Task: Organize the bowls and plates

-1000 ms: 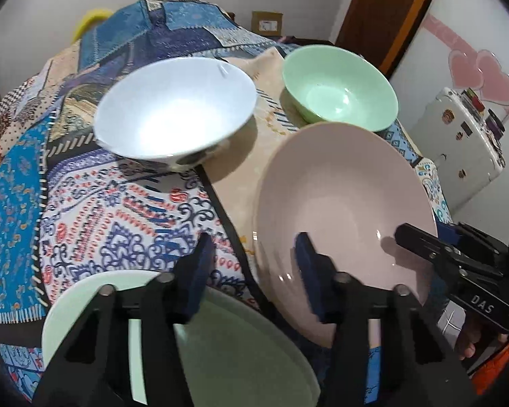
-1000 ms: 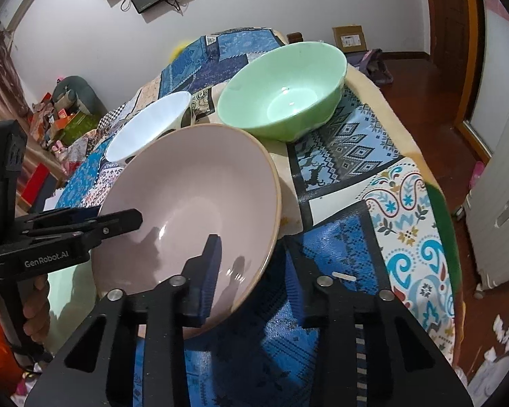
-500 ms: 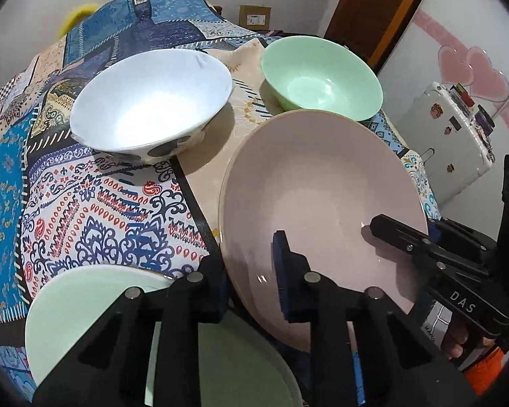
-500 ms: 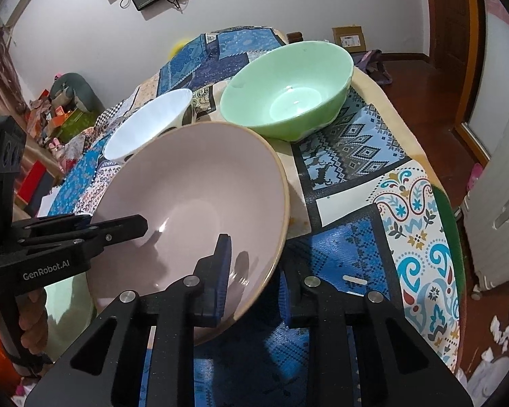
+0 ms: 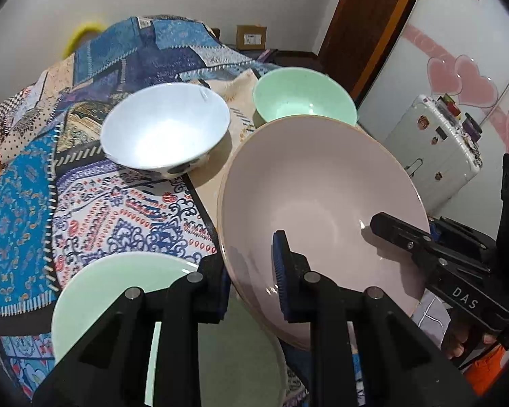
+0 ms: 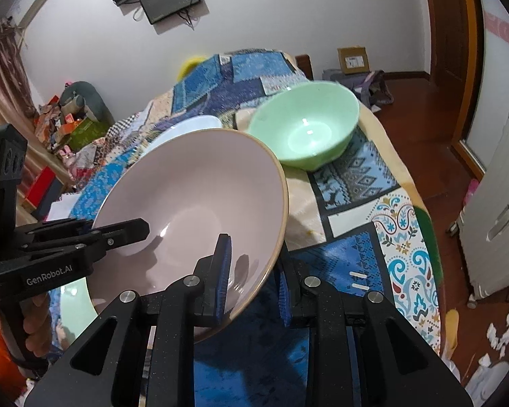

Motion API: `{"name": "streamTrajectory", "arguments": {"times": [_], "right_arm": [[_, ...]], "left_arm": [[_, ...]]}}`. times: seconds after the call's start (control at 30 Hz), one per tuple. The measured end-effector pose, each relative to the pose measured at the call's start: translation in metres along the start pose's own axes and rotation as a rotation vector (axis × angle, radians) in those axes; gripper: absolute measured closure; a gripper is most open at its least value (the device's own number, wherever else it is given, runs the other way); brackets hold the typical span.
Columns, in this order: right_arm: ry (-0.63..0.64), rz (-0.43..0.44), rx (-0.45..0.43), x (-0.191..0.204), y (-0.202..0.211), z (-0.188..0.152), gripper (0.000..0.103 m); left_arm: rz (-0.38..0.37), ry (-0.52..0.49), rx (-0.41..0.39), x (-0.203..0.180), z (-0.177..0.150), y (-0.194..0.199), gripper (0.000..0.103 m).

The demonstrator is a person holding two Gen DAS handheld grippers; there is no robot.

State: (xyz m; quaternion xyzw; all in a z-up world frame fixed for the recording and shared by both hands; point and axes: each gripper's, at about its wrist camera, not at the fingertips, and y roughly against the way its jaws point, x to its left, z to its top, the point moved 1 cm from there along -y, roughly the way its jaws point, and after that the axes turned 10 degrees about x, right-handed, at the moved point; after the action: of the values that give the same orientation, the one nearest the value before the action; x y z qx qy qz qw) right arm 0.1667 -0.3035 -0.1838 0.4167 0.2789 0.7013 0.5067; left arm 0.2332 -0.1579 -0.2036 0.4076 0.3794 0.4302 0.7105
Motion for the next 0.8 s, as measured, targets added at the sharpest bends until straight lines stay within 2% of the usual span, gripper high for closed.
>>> {"name": "streamTrajectory", "arguments": {"times": [0.47, 0.8], "right_arm": [[0.072, 0.034, -0.053, 0.050, 0.017, 0.000, 0.081], [0.127, 0.072, -0.067, 0.092, 0.016, -0.005, 0.081]], "left_arm": [[0.024, 0.038, -0.085, 0.019, -0.031, 0.063, 0.081], [0.051, 0.092, -0.137, 0.052, -0.060, 0.103, 0.081]]}}
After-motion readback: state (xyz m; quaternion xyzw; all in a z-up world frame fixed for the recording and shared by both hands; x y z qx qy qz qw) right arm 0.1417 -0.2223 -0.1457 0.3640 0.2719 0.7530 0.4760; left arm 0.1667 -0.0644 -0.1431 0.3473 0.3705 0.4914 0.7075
